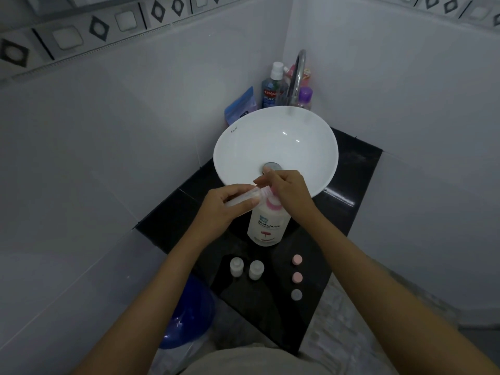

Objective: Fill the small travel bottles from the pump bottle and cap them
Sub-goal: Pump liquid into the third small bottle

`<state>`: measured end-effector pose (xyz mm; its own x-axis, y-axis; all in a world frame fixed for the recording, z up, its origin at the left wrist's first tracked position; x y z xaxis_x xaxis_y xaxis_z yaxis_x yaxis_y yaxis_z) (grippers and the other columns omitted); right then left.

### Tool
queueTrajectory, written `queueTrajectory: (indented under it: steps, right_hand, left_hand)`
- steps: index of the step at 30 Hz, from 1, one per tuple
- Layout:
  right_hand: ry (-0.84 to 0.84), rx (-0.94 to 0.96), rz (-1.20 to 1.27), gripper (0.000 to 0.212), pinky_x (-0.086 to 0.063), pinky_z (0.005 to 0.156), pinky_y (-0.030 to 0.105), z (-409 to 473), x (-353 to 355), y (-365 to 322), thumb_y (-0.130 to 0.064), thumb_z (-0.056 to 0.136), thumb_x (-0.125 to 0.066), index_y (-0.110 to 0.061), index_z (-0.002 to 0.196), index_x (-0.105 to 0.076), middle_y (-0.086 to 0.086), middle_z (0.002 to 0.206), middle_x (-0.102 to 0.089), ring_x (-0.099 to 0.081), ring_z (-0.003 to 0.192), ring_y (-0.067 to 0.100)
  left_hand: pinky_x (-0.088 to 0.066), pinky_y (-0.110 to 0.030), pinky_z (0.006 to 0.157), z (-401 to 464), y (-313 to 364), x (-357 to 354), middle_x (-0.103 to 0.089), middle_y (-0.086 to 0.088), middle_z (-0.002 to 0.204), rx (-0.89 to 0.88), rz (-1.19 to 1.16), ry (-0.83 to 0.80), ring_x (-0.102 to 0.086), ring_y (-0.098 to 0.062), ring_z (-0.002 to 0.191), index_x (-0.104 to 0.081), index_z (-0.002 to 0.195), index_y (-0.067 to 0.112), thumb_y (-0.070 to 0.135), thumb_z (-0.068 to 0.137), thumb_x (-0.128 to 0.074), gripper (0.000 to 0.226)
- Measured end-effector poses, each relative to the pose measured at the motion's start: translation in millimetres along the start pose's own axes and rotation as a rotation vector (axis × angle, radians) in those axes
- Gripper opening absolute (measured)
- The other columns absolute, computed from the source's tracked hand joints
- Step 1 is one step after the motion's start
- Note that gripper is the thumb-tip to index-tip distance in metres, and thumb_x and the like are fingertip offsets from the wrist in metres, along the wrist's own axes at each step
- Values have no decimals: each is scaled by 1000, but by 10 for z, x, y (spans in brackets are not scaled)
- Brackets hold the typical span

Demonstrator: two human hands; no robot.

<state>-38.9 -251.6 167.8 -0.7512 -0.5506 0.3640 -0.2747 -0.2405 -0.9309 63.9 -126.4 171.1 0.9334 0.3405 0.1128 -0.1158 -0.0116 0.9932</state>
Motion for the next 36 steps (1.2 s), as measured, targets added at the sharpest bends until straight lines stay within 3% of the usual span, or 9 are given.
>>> queueTrajectory:
  steps: [5,9,12,16,19,24,28,33,36]
  right_hand:
    - [26,-5,88,43,-46,67,7,-29,-28,56,-25,99,-40,-20,73,-74,-9,69,-69,-63,67,-3]
    - [20,-43,37,46,-48,68,22,-38,-67,168,-29,98,-38,-20,70,-74,-3,67,-70,-65,69,8]
    - [31,-49,-15,48,-49,68,28,-60,-93,228,-31,99,-37,-20,70,-74,4,69,-70,-65,72,21]
    - [-4,-51,-37,44,-48,70,24,-39,-66,161,-34,98,-39,-27,69,-72,-9,68,-69,-64,72,9]
    - [-3,-50,2,41,-45,73,19,-23,-22,74,-35,97,-42,-18,77,-75,-4,79,-72,-64,79,7]
    - [-34,-90,109,36,-48,82,25,-57,-11,-31,-34,96,-46,-10,90,-73,8,88,-73,-66,84,16]
    - [-32,-121,155,32,-49,71,12,-69,-6,-48,-29,94,-51,-6,97,-72,11,88,-74,-65,75,6]
    - [-13,-131,189,25,-51,82,27,-76,-4,-74,-25,93,-54,-7,98,-70,4,82,-72,-66,69,5]
    - [21,-116,223,24,-54,77,28,-88,8,-96,-21,91,-59,-1,100,-69,8,86,-71,-66,72,13]
  left_hand:
    - [-49,-9,73,6,-8,-16,-70,15,98,6,-3,-3,-64,3,94,-68,105,28,22,83,-68,23]
    - [-48,-7,71,4,-88,-25,-69,15,99,41,28,-12,-63,6,93,-67,106,29,23,83,-68,23]
    - [-51,-17,78,-5,-178,-25,-69,6,107,85,45,-14,-63,-2,99,-67,113,21,25,84,-67,29]
    - [-52,-17,79,-13,-144,-26,-69,3,108,69,39,-19,-63,-4,99,-67,114,19,26,84,-67,30]
    - [-52,-15,79,-15,-83,-5,-70,3,106,38,44,-19,-64,-4,97,-67,112,21,27,84,-68,29]
    - [-50,-16,76,-18,-70,48,-67,7,106,44,82,-8,-61,-6,97,-65,106,33,28,84,-67,23]
    - [-47,-5,71,-65,-61,77,-68,19,101,50,46,-2,-61,4,95,-64,100,43,25,86,-65,23]
    - [-46,-10,72,-122,-113,194,-65,24,105,82,6,38,-59,10,95,-62,107,41,24,87,-63,26]
    - [-48,-6,68,-146,-104,188,-64,29,101,61,25,34,-58,11,94,-62,103,44,24,87,-64,26]
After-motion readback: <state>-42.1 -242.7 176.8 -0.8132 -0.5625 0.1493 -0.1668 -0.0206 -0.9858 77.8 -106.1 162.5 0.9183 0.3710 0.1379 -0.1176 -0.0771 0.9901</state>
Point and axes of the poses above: each hand's wrist, its own z-axis towards the middle knuckle, its own x-axis out of the back of the hand, y = z × x, the point moved 5 cm from there along z, towards the middle knuckle
